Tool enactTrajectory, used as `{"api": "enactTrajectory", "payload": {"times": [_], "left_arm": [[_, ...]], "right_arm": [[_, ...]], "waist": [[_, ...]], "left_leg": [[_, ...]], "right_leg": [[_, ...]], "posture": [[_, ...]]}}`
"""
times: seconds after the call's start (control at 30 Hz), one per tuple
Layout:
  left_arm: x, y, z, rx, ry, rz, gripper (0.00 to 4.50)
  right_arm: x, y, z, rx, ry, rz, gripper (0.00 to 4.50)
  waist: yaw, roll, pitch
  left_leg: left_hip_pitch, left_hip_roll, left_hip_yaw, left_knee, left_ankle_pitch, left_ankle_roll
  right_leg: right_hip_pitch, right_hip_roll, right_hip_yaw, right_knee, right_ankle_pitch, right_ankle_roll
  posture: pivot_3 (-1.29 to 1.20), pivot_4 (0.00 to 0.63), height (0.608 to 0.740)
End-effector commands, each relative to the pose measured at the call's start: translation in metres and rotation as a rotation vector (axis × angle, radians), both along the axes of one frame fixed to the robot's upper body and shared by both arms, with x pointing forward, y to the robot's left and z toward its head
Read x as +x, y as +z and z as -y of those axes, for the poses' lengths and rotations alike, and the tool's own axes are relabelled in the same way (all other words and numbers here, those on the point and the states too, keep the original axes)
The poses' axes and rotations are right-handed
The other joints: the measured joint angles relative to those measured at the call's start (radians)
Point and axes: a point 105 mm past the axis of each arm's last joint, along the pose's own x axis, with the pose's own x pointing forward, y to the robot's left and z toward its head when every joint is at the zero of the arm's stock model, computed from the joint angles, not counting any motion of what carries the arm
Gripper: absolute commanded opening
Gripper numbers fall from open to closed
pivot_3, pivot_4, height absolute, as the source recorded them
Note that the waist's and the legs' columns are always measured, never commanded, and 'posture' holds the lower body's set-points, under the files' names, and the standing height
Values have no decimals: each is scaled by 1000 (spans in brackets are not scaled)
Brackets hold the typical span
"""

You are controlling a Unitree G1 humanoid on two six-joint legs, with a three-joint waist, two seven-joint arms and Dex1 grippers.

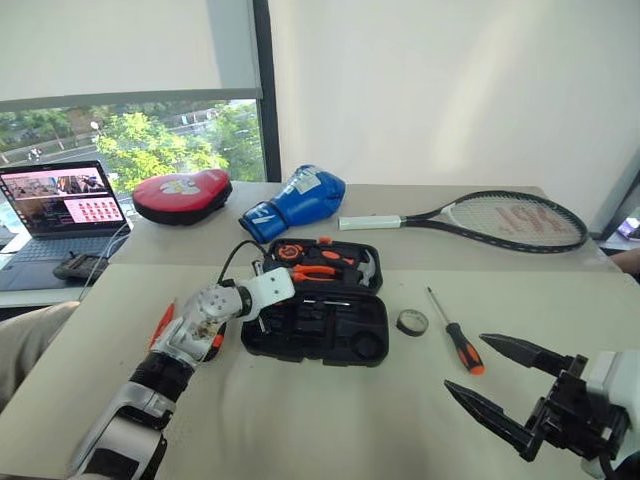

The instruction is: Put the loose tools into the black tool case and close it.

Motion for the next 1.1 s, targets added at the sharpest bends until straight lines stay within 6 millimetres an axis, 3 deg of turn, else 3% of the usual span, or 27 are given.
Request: {"api": "enactTrajectory", "payload": {"times": [0.03, 0.13, 0.2, 0.27, 0.4, 0.57, 0.67, 0.7, 0.8, 0.87, 1.0, 1.1], "left_arm": [[8, -6, -23, -88, 110, -61, 16], [-2, 44, 0, -617, 38, -184, 16], [-14, 70, -5, -837, 13, -295, 16], [-25, 82, -15, -907, 19, -354, 16], [-44, 100, -28, -991, 59, -388, 1064], [-99, 103, -18, -885, -122, -491, 2961], [-131, 104, -14, -757, -225, -563, 4104], [-144, 105, -13, -700, -266, -579, 4266], [-161, 107, -8, -603, -324, -594, 4390], [-167, 108, -4, -577, -346, -596, 4390], [-179, 113, 6, -550, -400, -569, 4390], [-181, 111, 9, -547, -395, -557, 4390]], "right_arm": [[1, 6, -3, -6, 10, 47, 4500], [2, 8, -5, 2, 22, 58, 4500], [2, 10, -7, 19, 37, 66, 4500], [3, 11, -8, 26, 53, 68, 4500], [12, 6, -6, 28, 63, 24, 4500], [54, -10, 20, -126, -142, -67, 4500], [80, -21, 38, -161, -279, -202, 4500], [90, -27, 48, -199, -347, -287, 4500], [104, -35, 68, -345, -471, -424, 4500], [109, -39, 70, -333, -472, -499, 4500], [138, -55, 71, -238, -518, -671, 4500], [147, -61, 67, -219, -505, -734, 4500]], "waist": [[-3, 0, 0], [-5, -1, 1], [-6, -5, 3], [-9, -9, 5], [-8, -9, 5], [-10, -13, 8], [-2, -15, 10], [0, -15, 10], [-2, -12, 12], [4, -11, 12], [-5, -12, 13], [-8, -12, 13]], "left_leg": [[0, 0, 0, 0, 0, 0], [-2, 1, 0, 0, 0, 0], [-7, 1, -1, 1, 0, 0], [-14, 1, -2, 2, 1, -2], [-15, -3, -2, 0, 6, -10], [-12, -4, 0, 1, 3, -6], [-13, -4, -1, 1, 3, -6], [-13, -4, -1, 1, 3, -6], [-13, -3, 0, 0, 7, -10], [-13, -3, -1, -1, 7, -10], [-15, -3, -1, -2, 7, -10], [-15, -3, -1, -2, 7, -9]], "right_leg": [[0, 0, 0, 0, -1, 1], [-1, 0, -1, 0, -1, 2], [-6, -1, -1, 1, -1, 1], [-13, 0, -1, 2, 1, -1], [-14, 3, -1, 2, 0, 0], [-12, 1, 0, 1, 0, 0], [-12, 1, -1, 1, -2, -3], [-12, 2, -1, 1, -2, -4], [-13, 0, 0, 1, -4, -13], [-13, 1, -1, 1, -6, -16], [-14, 6, -1, 1, -7, -17], [-14, 6, -1, 1, -2, -10]], "posture": [[0, 150, 740], [0, 150, 740], [0, 150, 740], [0, 150, 740], [0, 150, 740], [0, 150, 740], [0, 150, 740], [0, 150, 740], [0, 150, 740], [0, 150, 740], [0, 150, 740], [0, 150, 740]]}}
